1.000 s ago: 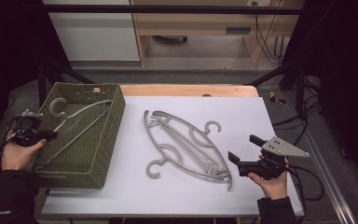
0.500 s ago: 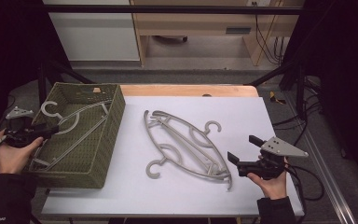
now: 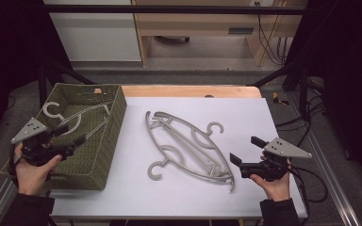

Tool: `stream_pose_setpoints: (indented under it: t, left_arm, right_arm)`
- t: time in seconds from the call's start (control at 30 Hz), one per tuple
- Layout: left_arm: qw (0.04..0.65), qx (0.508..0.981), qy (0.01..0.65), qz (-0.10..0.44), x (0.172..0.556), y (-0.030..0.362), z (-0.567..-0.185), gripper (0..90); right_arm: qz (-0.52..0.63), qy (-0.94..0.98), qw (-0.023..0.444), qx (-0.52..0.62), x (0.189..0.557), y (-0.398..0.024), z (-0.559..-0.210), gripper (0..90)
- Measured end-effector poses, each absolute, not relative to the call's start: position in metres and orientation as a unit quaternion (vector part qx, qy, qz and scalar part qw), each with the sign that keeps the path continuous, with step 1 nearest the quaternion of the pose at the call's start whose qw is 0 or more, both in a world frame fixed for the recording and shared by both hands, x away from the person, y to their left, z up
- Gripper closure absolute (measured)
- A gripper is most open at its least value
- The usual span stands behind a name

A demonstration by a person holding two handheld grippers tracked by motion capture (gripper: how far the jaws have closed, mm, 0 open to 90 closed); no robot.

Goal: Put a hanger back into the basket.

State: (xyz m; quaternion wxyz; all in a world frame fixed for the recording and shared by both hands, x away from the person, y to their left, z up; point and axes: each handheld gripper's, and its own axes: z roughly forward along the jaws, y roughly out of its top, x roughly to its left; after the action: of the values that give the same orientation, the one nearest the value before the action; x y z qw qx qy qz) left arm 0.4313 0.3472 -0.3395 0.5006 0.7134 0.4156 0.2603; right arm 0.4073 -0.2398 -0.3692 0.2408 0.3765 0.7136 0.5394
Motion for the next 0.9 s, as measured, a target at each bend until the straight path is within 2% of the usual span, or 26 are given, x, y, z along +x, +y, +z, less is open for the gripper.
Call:
stream_pose_setpoints:
  t: [0.17,0.47,0.9]
  left_arm:
    - [0.505,0.724,0.398,0.249,0.420,0.326,-0.343,14.1]
    - [0.502,0.753,0.357,0.232,0.405,0.295,-0.353,11.5]
    - [0.503,0.761,0.350,0.214,0.396,0.285,-0.376,11.0]
  right_arm:
    - [0.539,0.714,0.240,0.375,0.407,-0.239,-0.368,3.6]
    - [0.523,0.739,0.221,0.363,0.411,-0.224,-0.374,5.4]
    - [0.495,0.768,0.206,0.350,0.418,-0.196,-0.385,7.1]
